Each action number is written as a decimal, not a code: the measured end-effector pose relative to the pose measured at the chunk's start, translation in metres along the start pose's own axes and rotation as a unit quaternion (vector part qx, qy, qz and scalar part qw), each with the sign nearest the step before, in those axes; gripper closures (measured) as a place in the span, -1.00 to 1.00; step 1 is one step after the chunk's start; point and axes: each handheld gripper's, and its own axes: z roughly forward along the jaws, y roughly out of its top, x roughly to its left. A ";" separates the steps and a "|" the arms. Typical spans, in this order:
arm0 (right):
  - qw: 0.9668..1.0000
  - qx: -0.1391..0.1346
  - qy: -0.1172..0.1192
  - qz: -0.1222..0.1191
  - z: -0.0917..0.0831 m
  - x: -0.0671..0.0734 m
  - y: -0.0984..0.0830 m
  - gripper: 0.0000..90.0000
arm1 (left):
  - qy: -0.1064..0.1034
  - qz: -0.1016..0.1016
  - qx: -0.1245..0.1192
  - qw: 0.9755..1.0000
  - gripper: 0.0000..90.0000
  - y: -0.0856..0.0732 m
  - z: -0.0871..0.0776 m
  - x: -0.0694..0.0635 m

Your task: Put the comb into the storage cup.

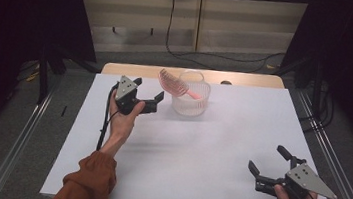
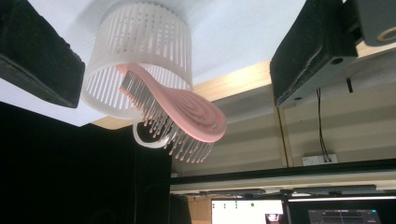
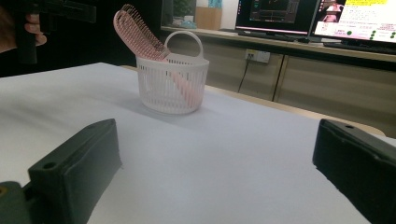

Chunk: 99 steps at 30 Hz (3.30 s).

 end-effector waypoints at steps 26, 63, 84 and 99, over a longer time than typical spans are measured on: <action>1.000 0.000 0.001 0.000 0.000 0.000 0.000 -1.00 | 0.002 0.017 -0.008 1.000 -0.96 -0.006 -0.034 -0.002; 1.000 -0.002 -0.006 0.002 0.000 -0.001 0.000 -1.00 | 0.062 -0.006 0.002 0.998 -0.95 -0.040 -0.093 0.011; 1.000 -0.001 -0.012 0.003 0.001 -0.003 0.001 -1.00 | 0.068 0.005 0.001 0.998 -0.95 -0.046 -0.134 -0.003; 1.000 -0.002 -0.014 0.004 0.001 -0.002 0.001 -1.00 | 0.095 -0.018 -0.016 0.995 -0.95 -0.052 -0.162 -0.004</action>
